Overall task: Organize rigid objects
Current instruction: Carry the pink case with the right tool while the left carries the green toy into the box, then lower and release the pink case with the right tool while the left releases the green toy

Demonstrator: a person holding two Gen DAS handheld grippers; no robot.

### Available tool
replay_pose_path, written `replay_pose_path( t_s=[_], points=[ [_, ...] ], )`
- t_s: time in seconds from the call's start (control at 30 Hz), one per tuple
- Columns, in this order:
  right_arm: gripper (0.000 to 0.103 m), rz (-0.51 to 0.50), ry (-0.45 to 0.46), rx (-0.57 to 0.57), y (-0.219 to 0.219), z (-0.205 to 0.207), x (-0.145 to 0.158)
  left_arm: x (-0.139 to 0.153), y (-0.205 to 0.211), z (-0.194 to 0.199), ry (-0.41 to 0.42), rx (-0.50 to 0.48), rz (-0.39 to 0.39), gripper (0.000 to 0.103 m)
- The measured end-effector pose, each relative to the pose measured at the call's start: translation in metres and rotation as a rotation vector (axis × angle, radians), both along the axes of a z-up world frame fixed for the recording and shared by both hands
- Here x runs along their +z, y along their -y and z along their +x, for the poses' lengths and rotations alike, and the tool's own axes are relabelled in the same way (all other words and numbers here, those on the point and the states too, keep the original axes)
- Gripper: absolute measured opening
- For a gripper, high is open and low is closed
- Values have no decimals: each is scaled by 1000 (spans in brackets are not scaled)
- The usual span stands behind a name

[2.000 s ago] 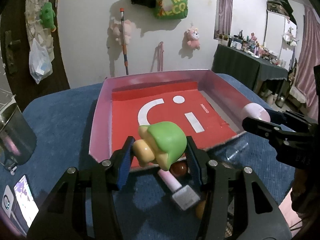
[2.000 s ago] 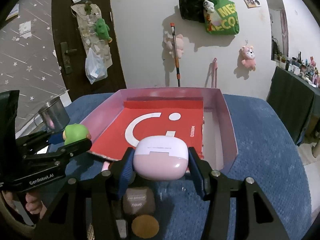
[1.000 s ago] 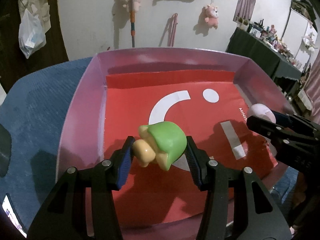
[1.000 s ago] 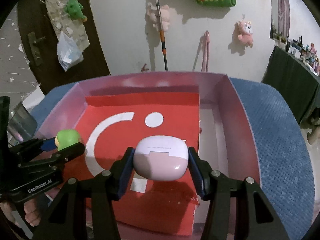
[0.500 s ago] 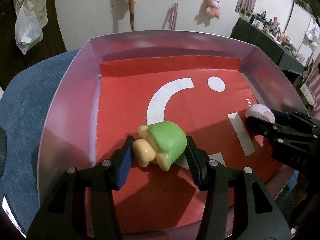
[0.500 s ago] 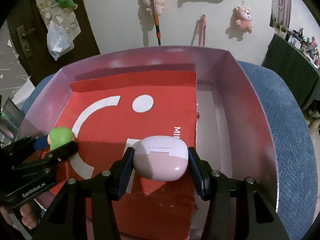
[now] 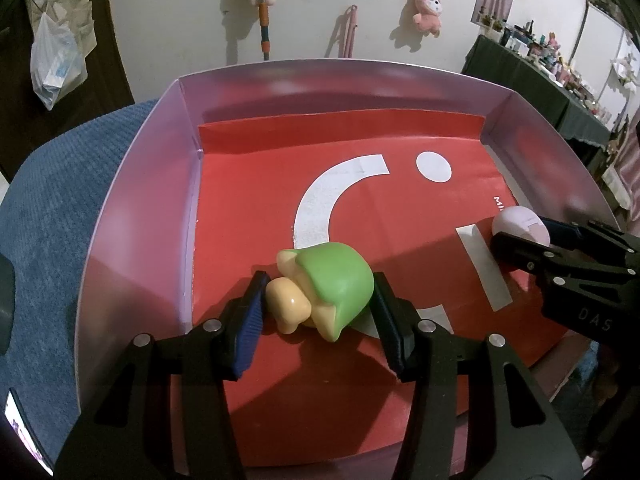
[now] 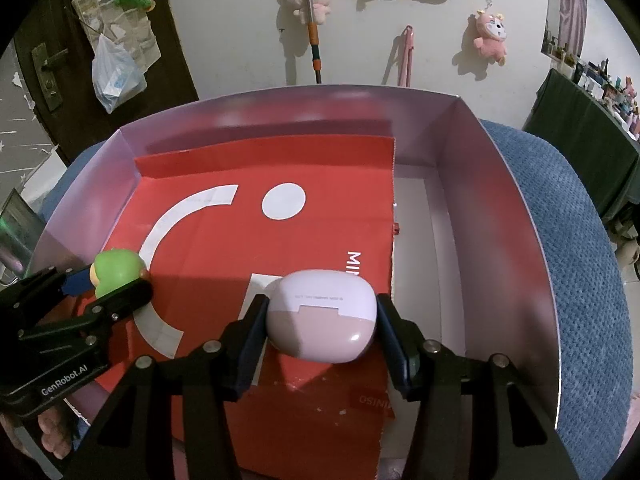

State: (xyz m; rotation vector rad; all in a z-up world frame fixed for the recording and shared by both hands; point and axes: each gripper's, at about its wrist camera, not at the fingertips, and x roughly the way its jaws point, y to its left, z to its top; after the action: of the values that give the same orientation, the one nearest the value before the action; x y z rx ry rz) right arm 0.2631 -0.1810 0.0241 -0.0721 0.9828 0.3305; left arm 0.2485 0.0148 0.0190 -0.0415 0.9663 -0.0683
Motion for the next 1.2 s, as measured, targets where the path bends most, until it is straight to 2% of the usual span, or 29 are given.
replay_pose_path(
  t_s=[0.27, 0.57, 0.87, 1.13, 1.2],
  points=[
    [56, 0, 0, 0, 0, 0, 0, 0, -2, -1, 4, 3, -4, 50],
    [56, -15, 13, -2, -4, -1, 2, 5, -3, -5, 27, -22, -18, 60],
    [62, -5, 72, 1, -3, -10, 16, 16, 1, -13, 61, -12, 32, 61],
    [68, 25, 109, 17, 1, -25, 30, 29, 8, -23, 123, -28, 65, 77],
    [75, 30, 129, 17, 3, -31, 35, 31, 11, -26, 135, -28, 81, 81]
  ],
)
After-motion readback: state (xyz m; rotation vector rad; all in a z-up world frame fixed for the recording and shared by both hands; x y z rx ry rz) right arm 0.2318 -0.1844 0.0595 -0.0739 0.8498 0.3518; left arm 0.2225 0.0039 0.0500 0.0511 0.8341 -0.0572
